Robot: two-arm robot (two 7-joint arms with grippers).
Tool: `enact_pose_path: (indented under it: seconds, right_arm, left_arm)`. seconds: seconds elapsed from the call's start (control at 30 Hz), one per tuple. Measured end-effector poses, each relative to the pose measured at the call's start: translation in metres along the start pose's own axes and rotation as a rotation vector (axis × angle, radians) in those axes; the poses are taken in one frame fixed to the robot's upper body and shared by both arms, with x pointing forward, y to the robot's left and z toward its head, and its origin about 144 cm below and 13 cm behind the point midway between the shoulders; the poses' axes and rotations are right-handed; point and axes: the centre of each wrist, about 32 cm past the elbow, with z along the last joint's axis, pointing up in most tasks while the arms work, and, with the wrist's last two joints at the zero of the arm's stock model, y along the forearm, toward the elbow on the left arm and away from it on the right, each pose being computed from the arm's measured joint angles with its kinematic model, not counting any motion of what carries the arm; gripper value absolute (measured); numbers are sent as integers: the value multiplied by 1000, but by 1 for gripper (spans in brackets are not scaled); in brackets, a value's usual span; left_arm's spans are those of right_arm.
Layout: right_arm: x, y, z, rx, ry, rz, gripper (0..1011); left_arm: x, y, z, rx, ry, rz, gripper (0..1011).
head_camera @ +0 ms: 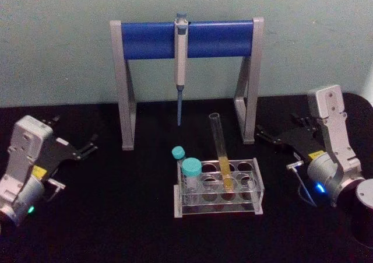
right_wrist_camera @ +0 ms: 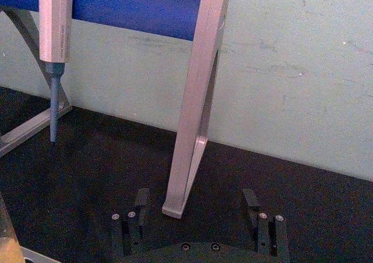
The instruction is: Pick up the test tube from the test tube rack, shake it, then place it back into the test tube rack.
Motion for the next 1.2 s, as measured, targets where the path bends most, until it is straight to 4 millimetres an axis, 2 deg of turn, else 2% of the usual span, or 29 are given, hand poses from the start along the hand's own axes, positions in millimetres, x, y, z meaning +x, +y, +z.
enact_pose_path:
  seconds: [1.2]
  right_arm:
    - [0,0,0,0,0,0,1000]
  left_arm:
    - [0,0,0,0,0,0,1001]
